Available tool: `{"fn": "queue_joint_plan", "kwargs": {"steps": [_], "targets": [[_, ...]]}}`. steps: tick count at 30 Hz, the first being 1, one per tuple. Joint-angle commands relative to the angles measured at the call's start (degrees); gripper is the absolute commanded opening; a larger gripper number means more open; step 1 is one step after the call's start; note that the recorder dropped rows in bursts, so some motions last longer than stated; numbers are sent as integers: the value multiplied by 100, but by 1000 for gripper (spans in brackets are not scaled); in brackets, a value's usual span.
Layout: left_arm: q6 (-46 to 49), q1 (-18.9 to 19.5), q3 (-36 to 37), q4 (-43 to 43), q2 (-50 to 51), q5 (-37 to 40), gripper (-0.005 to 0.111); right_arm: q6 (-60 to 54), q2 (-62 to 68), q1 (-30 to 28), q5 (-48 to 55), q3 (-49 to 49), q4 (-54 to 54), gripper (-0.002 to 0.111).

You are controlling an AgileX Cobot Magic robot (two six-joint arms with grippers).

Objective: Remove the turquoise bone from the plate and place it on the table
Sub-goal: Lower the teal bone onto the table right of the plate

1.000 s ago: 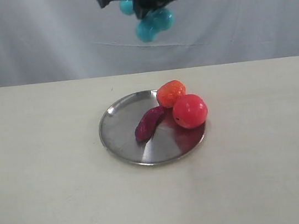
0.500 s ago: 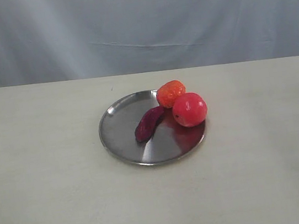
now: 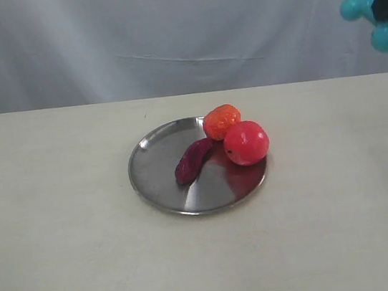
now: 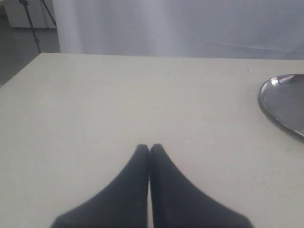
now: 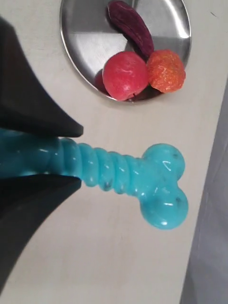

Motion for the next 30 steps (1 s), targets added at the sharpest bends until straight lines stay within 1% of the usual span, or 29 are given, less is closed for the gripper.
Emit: {"fn": "queue_joint_plan", "kwargs": {"steps": [1,8,22,30], "targets": [[-24,-44,15,-8,-7,-31,0,-452,332,-295,-908,751,631,0],[-24,-44,15,-8,-7,-31,0,-482,1437,-295,-1493,1188,812,0],[-24,-44,15,-8,-7,-31,0,-573,3081,-192,-2088,1188,999,0],[-24,-44,15,-8,-7,-31,0,-562,3208,-192,-2087,1188,1106,0]]}}
